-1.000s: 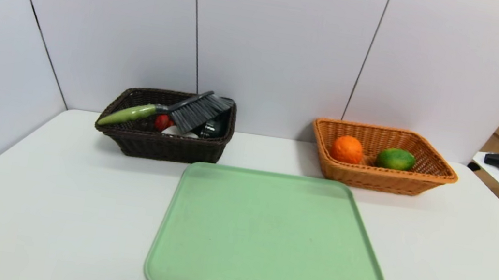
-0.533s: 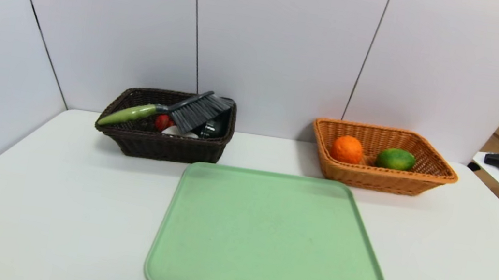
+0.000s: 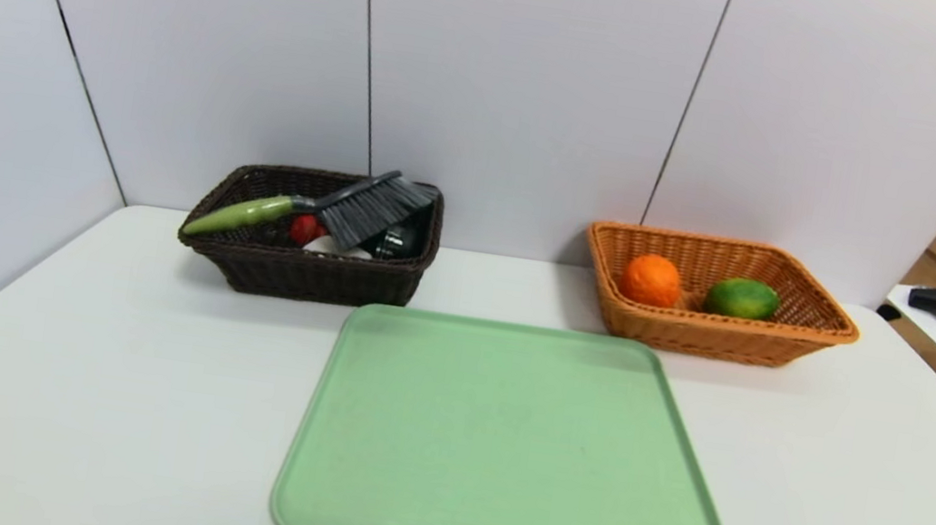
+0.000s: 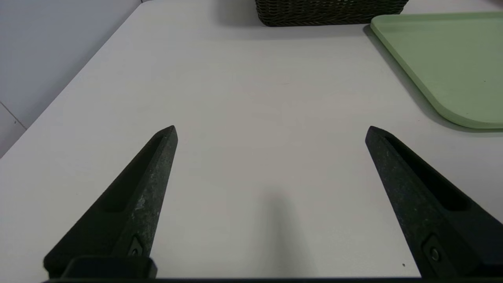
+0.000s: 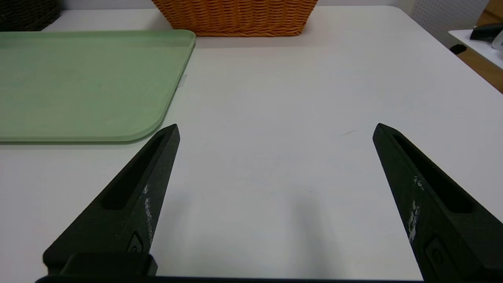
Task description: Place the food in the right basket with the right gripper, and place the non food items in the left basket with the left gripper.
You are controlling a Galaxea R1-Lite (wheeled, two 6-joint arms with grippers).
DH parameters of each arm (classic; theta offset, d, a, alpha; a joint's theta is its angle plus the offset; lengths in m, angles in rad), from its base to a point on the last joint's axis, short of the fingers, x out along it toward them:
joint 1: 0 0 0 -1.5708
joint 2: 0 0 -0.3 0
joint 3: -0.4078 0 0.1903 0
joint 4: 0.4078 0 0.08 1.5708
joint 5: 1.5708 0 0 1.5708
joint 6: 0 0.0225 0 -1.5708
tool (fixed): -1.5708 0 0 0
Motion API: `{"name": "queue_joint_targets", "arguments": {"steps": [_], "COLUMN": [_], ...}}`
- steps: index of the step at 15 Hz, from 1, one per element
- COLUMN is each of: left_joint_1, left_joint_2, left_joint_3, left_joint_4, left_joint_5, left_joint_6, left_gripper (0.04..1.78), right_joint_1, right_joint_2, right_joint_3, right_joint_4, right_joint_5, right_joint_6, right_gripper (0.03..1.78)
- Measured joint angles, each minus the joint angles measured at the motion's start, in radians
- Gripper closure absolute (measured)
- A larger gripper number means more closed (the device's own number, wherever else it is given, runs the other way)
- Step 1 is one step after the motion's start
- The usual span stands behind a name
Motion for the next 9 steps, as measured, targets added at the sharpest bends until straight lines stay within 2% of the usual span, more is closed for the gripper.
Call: {"name": "queue_joint_targets", "arguments": {"steps": [9], "left_joint_1": [0.0], "left_joint_2": [0.001], "left_joint_3": [0.0], "left_joint_4": [0.0], "left_joint_5": [0.0], "left_joint_6": [0.002], "left_gripper": [0.13], "right_joint_1": [-0.001], "right_joint_2": [0.0], "right_joint_3": [0.002], "right_joint_4": [0.001], "right_joint_5": [0.0], "right_joint_6": [0.0], "right_gripper": [0.12]}}
